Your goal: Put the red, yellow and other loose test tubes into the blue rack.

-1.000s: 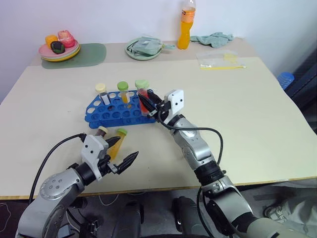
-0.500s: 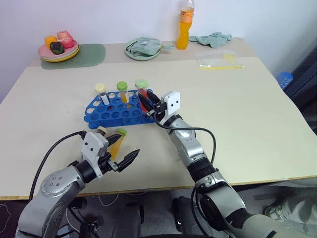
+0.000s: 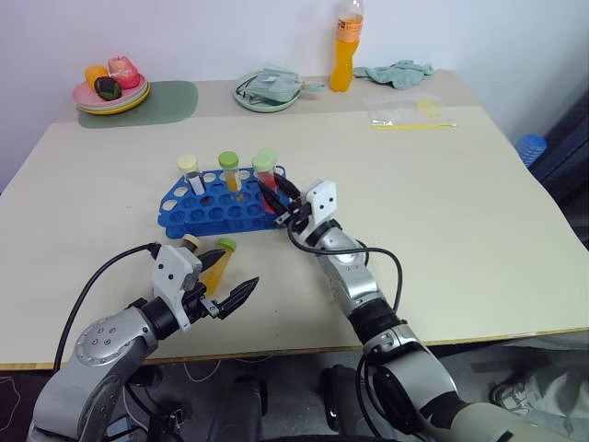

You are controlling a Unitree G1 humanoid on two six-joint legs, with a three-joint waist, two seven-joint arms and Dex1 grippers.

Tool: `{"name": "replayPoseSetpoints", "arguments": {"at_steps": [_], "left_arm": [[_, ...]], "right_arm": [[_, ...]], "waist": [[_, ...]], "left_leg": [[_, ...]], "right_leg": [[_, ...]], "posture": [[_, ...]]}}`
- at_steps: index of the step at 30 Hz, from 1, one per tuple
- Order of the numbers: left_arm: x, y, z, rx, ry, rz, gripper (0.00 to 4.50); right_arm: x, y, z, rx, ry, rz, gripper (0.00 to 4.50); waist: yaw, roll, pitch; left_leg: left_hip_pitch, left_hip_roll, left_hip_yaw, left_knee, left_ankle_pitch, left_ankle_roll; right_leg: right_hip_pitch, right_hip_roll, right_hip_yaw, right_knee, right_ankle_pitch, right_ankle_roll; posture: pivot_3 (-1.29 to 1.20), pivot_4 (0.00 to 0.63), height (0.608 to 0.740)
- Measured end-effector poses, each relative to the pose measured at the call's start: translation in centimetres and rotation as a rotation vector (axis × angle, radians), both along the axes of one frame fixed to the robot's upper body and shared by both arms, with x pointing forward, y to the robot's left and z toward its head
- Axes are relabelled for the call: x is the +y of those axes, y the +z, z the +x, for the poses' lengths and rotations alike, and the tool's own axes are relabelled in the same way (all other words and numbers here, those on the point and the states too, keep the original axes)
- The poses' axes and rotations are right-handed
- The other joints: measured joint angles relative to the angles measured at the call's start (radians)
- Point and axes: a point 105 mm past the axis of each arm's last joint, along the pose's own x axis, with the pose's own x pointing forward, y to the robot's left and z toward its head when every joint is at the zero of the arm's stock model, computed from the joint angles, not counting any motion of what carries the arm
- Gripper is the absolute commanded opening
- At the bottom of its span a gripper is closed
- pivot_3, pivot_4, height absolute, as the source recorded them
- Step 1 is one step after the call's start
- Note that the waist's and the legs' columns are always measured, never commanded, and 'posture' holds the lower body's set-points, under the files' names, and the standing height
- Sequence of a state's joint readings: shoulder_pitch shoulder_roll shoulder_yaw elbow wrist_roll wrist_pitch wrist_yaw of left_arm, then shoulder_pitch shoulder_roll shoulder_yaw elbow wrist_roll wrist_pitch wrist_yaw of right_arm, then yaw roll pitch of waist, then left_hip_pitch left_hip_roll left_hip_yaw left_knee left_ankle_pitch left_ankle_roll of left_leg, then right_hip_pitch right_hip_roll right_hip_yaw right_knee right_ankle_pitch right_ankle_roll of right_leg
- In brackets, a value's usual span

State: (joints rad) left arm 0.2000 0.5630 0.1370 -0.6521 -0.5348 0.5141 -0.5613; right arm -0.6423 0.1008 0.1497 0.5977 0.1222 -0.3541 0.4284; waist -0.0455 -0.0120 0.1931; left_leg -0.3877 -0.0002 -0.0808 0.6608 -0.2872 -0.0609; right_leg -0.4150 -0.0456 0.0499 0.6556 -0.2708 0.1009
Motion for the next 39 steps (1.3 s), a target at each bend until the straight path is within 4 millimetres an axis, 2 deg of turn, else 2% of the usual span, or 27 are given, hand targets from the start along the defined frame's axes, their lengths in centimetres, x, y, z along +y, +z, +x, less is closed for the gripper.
{"name": "replayPoseSetpoints", "arguments": {"at_steps": [3,8,11,13,15,17,19,22,27,32,37,39], "left_arm": [[0.1,-0.1,0.1,0.006,0.014,0.003,4.50],[0.8,0.6,0.7,0.053,0.075,0.007,4.50],[1.2,2.6,2.1,0.051,0.143,0.042,4.50],[1.5,3.9,2.9,0.059,0.183,0.100,4.50],[1.9,4.1,3.2,0.114,0.207,0.167,4.50],[2.1,3.7,3.7,0.250,0.216,0.256,4.50],[3.2,3.3,4.1,0.366,0.251,0.357,4.50],[2.6,2.9,4.7,0.444,0.224,0.391,4.50],[1.3,1.9,5.2,0.543,0.189,0.386,4.50],[1.3,0.6,5.6,0.617,0.237,0.392,4.50],[0.6,-0.2,5.8,0.651,0.264,0.392,4.50],[0.6,-0.3,5.8,0.653,0.279,0.394,3.97]], "right_arm": [[-0.3,0.2,0.1,-0.004,-0.018,0.018,3.93],[-1.6,1.9,0.3,-0.052,-0.039,0.028,3.93],[-3.0,3.6,-0.1,-0.111,-0.015,-0.011,3.93],[-4.0,4.0,-0.7,-0.131,0.020,-0.071,3.93],[-5.1,3.6,-1.2,-0.120,0.055,-0.141,3.93],[-6.3,2.7,-1.9,-0.083,0.116,-0.230,3.93],[-7.1,2.2,-3.2,-0.056,0.209,-0.333,3.93],[-8.2,1.4,-5.4,0.003,0.353,-0.487,3.93],[-7.7,1.2,-8.0,0.030,0.514,-0.579,3.93],[-7.1,1.5,-8.8,0.023,0.549,-0.585,3.93],[-6.6,0.9,-9.3,0.034,0.560,-0.579,3.93],[-6.6,0.9,-9.3,0.033,0.554,-0.576,4.01]], "waist": [[0.000,0.000,0.000],[0.003,0.000,0.000],[0.006,0.000,0.000],[0.003,-0.001,0.000],[0.000,0.000,0.000],[0.002,-0.001,0.000],[-0.001,0.000,0.001],[-0.001,0.000,0.001],[0.001,-0.001,0.001],[0.005,-0.001,0.001],[0.009,-0.001,0.001],[0.009,-0.001,0.001]], "left_leg": [[0.000,0.000,0.000,0.000,0.000,0.000],[0.000,0.000,-0.001,0.000,0.000,0.000],[0.000,-0.001,-0.003,0.001,0.000,0.000],[0.000,-0.001,-0.003,0.002,0.000,0.000],[0.001,-0.001,-0.003,0.001,0.000,0.000],[0.001,-0.001,-0.003,0.002,0.000,0.000],[0.002,-0.002,-0.003,0.001,0.000,0.000],[0.003,-0.001,-0.003,0.001,0.000,0.000],[0.003,-0.001,-0.004,0.001,0.000,0.000],[0.002,-0.002,-0.005,0.002,0.000,-0.001],[0.002,-0.003,-0.005,0.002,0.001,-0.002],[0.002,-0.003,-0.005,0.002,0.002,-0.003]], "right_leg": [[0.000,0.000,0.000,0.000,0.000,0.000],[0.000,0.000,0.000,0.000,0.000,0.000],[0.002,-0.001,-0.001,0.001,0.000,0.000],[0.002,-0.001,-0.001,0.001,0.000,0.000],[0.002,0.000,-0.001,0.001,0.000,0.000],[0.002,0.001,-0.002,0.002,0.000,0.001],[0.002,0.000,-0.001,0.003,0.000,0.001],[0.003,0.000,0.000,0.002,-0.001,0.001],[0.002,-0.001,0.000,0.002,-0.001,0.001],[0.002,-0.002,0.000,0.002,-0.001,0.001],[0.002,-0.003,0.000,0.002,-0.001,0.001],[0.002,-0.003,0.000,0.002,-0.001,0.001]], "posture": [[0.00,0.150,0.740],[0.00,0.150,0.740],[0.00,0.150,0.740],[0.00,0.150,0.740],[0.00,0.150,0.740],[0.00,0.150,0.740],[0.00,0.150,0.740],[0.00,0.150,0.740],[0.00,0.150,0.740],[0.00,0.150,0.740],[0.00,0.150,0.740],[0.00,0.150,0.740]]}}
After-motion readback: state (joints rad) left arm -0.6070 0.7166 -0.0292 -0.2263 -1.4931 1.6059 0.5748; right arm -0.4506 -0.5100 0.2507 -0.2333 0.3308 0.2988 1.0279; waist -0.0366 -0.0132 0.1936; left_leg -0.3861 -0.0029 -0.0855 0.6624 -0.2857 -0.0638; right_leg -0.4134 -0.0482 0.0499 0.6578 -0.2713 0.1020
